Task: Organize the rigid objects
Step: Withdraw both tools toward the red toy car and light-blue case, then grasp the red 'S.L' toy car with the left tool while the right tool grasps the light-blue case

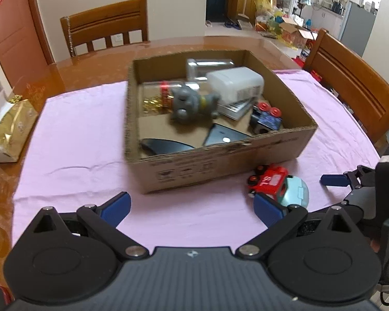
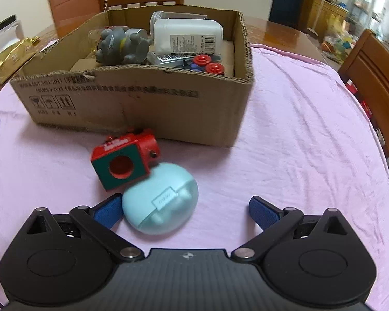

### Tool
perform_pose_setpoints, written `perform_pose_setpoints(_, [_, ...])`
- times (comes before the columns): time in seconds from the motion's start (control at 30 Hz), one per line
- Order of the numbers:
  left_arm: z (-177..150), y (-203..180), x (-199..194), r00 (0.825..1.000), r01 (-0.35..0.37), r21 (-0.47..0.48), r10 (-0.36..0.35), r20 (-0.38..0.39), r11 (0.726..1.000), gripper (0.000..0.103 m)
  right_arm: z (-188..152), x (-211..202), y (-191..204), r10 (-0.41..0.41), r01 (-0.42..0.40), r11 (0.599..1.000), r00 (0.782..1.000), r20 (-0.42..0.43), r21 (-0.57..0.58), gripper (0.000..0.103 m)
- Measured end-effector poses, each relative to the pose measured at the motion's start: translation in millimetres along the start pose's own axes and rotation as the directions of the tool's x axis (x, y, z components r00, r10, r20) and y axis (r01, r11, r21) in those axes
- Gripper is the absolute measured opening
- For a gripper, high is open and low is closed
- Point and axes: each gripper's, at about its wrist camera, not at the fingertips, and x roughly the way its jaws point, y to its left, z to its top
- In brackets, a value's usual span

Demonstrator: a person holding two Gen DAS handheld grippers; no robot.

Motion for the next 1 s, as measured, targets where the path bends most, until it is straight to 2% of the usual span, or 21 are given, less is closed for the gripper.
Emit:
perform_pose_setpoints(0.17, [5,-26,21,0.999,0.002,-0.008,-0.002,-0.037,1.0,0.1,-4,-1,-21,0.038,-0.038,0.997,0.999,-0.001,-0.061,0.103])
perform_pose_setpoints(0.37, [13,-53,45,0.998,0.018,-0.055,-0.021,-0.066,0.998,0.1,-10,-4,-43,0.092,-0.085,0.987,0.995,0.042,-0.133,0.103])
perform_pose_setpoints(0.57, [19,-71,70,0.997,-0.009,-0.082,0.003,-0.076,0.997,0.1,-12,-4,-47,0.122,-0.108,0.98,0.99,0.073,-0.17,0.103])
perform_pose_setpoints(0.77, [12,-72,85,0.992,-0.05,-0.081,0.04,-0.117,0.995,0.101,-12,-5,-49,0.14,-0.124,0.973,0.988,0.072,-0.193,0.103])
perform_pose_setpoints(0.9, [5,-62,80,0.992,-0.042,-0.095,0.03,-0.125,0.995,0.101,-13,-6,-50,0.146,-0.129,0.971,0.987,0.068,-0.201,0.103])
perform_pose_setpoints(1.0, [-2,-52,72,0.989,-0.072,-0.077,0.061,-0.133,0.994,0.101,-13,-5,-50,0.144,-0.128,0.972,0.987,0.068,-0.199,0.103])
